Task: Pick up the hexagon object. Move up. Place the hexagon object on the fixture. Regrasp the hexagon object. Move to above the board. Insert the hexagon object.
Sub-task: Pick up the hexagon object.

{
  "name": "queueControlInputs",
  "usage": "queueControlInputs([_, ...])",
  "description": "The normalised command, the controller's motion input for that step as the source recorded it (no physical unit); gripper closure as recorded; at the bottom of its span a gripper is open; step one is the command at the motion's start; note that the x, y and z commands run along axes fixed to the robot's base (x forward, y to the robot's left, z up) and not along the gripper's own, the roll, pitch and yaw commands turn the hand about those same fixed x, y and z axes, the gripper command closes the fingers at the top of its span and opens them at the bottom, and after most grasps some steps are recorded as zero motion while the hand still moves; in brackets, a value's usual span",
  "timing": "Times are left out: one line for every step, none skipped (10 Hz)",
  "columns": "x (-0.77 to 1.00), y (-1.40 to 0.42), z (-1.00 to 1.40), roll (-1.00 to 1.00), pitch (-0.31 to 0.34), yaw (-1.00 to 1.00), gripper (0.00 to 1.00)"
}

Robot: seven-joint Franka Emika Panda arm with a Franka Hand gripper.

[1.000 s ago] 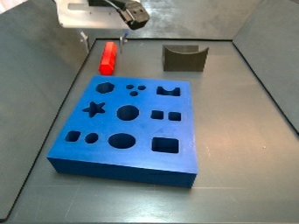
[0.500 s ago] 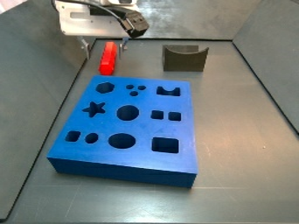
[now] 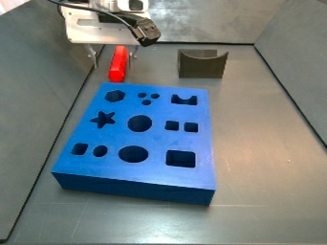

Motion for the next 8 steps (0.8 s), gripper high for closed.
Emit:
queueControlInputs([0.00, -0.04, -0.57, 0.09, -0.126, 0.00, 0.00])
queueControlInputs([0.00, 0.00, 0.00, 0.00, 0.000, 0.00, 1.00])
queueControlInputs([0.00, 0.00, 0.00, 0.00, 0.000, 0.00, 1.00])
queueControlInputs([0.00, 0.00, 0.00, 0.00, 0.000, 0.00, 1.00])
queueControlInputs([0.00, 0.00, 0.00, 0.00, 0.000, 0.00, 1.00])
queueControlInputs([0.00, 0.00, 0.00, 0.00, 0.000, 0.00, 1.00])
queueControlInputs([0.00, 0.00, 0.00, 0.00, 0.000, 0.00, 1.00])
queueControlInputs([0.00, 0.00, 0.00, 0.00, 0.000, 0.00, 1.00])
